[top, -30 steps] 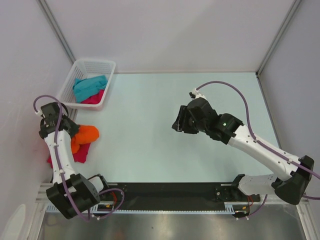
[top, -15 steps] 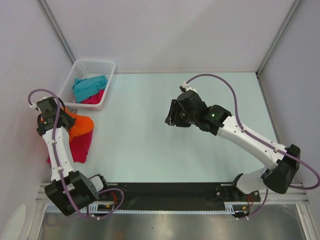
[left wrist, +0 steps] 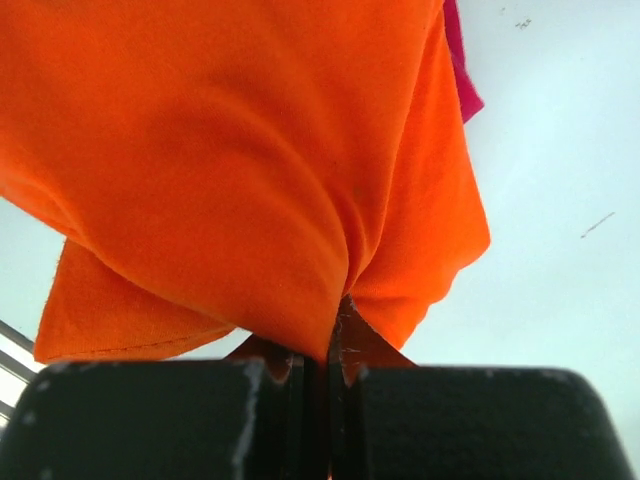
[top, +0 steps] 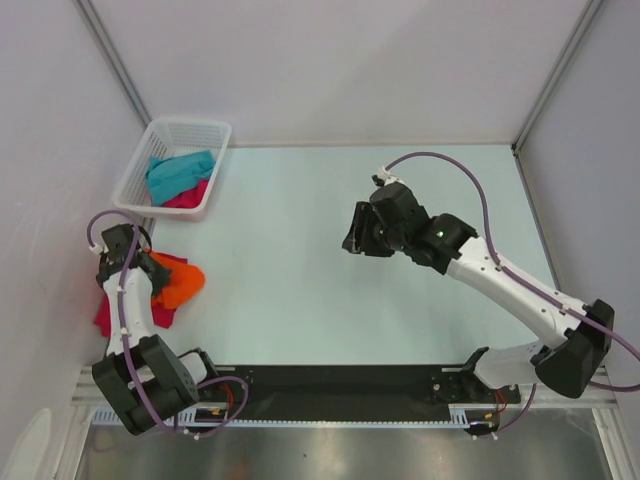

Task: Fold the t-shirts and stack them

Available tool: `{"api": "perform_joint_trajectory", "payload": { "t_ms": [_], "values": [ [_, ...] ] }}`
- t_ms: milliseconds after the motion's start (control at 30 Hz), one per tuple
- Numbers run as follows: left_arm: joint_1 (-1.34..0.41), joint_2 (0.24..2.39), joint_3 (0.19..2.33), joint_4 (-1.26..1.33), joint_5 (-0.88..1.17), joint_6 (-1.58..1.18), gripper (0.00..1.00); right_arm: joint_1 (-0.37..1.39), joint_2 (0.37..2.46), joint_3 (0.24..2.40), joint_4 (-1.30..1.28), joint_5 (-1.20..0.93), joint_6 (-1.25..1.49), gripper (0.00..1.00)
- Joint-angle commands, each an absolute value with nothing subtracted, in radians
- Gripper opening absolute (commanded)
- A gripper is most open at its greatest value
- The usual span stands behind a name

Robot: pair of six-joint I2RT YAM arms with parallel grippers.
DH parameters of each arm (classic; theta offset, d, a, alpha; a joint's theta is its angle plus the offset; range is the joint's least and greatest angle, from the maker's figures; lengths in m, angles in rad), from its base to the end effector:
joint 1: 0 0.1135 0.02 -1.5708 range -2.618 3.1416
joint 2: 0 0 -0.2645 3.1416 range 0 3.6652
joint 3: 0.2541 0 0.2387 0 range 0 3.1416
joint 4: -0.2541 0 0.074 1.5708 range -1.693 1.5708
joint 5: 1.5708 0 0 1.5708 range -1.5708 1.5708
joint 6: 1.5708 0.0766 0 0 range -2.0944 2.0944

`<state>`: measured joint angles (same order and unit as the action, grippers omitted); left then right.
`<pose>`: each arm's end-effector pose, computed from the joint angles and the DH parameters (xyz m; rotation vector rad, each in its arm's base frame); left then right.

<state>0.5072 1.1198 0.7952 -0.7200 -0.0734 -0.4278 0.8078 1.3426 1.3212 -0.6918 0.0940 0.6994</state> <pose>0.1881 0.1110 0.2047 -1.2020 2.3237 0.1239 0.2167 0.2162 0.3279 -0.0776 2.3729 0.6611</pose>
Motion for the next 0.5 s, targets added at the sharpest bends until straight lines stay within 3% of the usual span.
{"api": "perform_joint_trajectory", "payload": {
  "t_ms": [0,133,300,467],
  "values": [
    [0.515,1.071,0.88,-0.79,-0.055,-0.428,0.0,0.776,1.255,1.29,-0.684,0.066,0.675,0.49],
    [0.515,1.052,0.908,-0.793,0.033,-0.422,0.0,0.746,1.218,1.261,-0.678,0.046,0.669,0.49],
    [0.503,1.112,0.952,-0.71,0.425,-0.402,0.0,0.723,1.193,1.236,-0.673,0.031,0.667,0.49],
    [0.46,1.109,1.006,-0.598,0.679,-0.432,0.0,0.712,1.196,1.229,-0.664,0.029,0.669,0.49]
  ]
}}
